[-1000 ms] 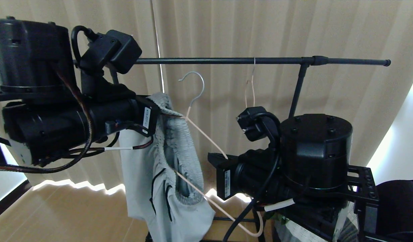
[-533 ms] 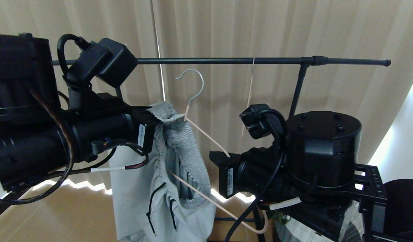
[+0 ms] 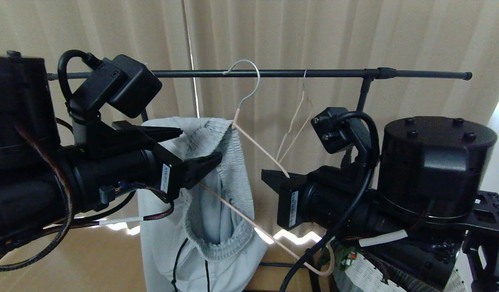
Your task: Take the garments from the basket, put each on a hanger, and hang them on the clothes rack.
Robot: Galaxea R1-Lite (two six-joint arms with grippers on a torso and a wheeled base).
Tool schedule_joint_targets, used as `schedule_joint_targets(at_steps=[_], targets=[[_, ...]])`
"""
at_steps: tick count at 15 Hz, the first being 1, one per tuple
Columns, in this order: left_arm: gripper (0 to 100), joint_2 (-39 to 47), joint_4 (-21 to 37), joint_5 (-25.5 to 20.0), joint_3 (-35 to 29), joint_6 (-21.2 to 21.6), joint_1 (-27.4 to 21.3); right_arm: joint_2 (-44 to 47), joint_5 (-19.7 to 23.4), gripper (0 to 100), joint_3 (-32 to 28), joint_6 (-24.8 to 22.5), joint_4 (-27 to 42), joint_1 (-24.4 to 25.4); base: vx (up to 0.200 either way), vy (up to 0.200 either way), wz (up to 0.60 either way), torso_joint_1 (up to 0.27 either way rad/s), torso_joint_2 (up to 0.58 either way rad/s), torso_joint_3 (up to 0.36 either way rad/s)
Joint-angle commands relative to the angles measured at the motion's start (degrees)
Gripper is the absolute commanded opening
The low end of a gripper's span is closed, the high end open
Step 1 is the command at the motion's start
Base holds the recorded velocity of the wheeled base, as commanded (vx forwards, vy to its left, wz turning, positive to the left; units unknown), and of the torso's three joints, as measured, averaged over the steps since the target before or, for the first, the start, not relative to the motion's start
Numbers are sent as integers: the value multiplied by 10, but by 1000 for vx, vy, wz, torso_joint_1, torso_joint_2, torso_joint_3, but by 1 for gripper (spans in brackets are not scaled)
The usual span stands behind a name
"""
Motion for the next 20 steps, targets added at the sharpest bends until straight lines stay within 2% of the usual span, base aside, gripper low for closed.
schedule_joint_targets(at_steps=[1, 4, 6, 9, 11, 12, 13, 17, 20], targets=[[100, -8, -1, 0, 5, 0, -2, -18, 0, 0, 0, 0, -1, 0, 0, 0, 0, 0, 0, 0], [100, -22, 0, -1, 13, 0, -14, -29, 0, 0, 6, 0, -1, 0, 0, 0, 0, 0, 0, 0], [100, -49, 0, -1, 31, 2, -14, -48, 3, 0, 32, -17, -1, -17, 0, 0, 0, 0, 0, 0], [100, -88, 1, -7, 50, 27, -13, -86, 57, 0, 93, -54, -13, -54, 0, 0, 0, 0, 0, 0], [100, -99, 1, -17, 57, 55, 1, -115, 136, 0, 130, -106, -48, -114, 0, 0, 0, 0, 0, 0], [100, -99, 1, -17, 56, 61, 1, -119, 147, 0, 134, -113, -52, -122, 0, 0, 0, 0, 0, 0], [100, -97, 0, -24, 52, 90, 1, -136, 182, 0, 136, -133, -52, -144, 0, 0, 0, 0, 0, 0], [100, -82, 0, -90, 26, 174, 6, -153, 219, 0, 132, -161, -47, -166, 0, 0, 0, 0, 0, 0], [100, -59, -1, -91, 2, 202, 11, -159, 238, 0, 130, -168, -46, -177, 0, 0, 0, 0, 0, 0]])
